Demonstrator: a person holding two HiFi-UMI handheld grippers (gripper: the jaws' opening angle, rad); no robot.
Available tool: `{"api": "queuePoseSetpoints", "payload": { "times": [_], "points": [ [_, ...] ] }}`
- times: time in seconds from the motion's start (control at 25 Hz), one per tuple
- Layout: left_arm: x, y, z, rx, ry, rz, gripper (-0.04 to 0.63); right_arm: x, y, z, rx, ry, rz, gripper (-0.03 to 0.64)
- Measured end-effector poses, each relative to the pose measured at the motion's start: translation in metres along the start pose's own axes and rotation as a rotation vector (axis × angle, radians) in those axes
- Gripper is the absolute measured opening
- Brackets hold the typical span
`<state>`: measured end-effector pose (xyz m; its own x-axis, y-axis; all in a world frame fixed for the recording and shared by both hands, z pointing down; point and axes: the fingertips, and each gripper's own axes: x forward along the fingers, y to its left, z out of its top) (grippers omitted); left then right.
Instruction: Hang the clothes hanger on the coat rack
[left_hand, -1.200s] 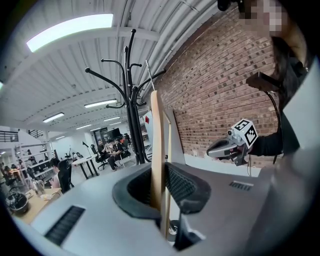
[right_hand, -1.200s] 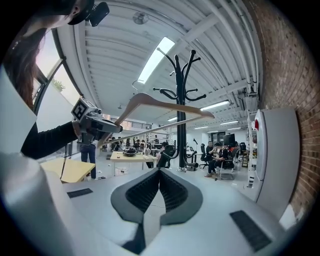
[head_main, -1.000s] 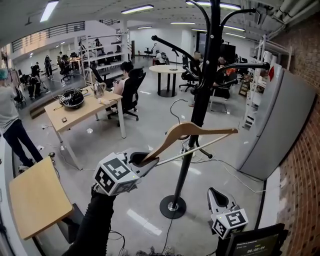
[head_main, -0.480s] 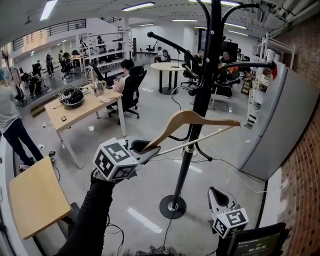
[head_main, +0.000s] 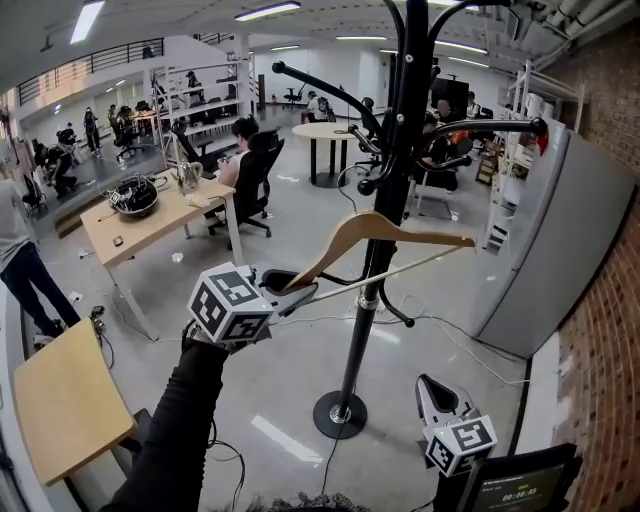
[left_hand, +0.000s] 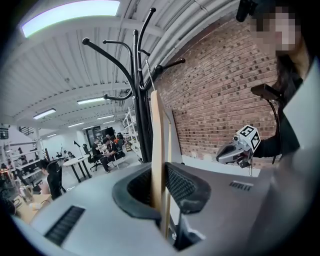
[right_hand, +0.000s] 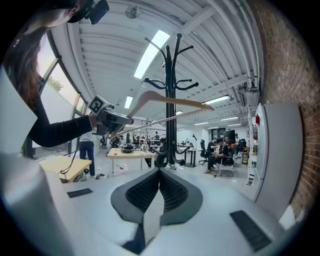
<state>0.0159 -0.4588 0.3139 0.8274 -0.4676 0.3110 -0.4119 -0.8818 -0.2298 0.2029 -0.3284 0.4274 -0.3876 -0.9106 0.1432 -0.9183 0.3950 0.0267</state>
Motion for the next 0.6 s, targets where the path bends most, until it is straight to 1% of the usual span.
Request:
{"api": "queuePoseSetpoints", "payload": {
  "times": [0.24,0.6],
  "points": [
    [0.031,0.003,0.005,0.018,0.01,-0.033,0.055,0.001,-0.016,-0.005,0.002,0.006,-0.018,0.009],
    [0.061,0.013,0.004,0.021,0.039,-0.055,0.055,0.001,-0.033,-0.014,0.021,0.029,-0.039,0.009]
  ]
}}
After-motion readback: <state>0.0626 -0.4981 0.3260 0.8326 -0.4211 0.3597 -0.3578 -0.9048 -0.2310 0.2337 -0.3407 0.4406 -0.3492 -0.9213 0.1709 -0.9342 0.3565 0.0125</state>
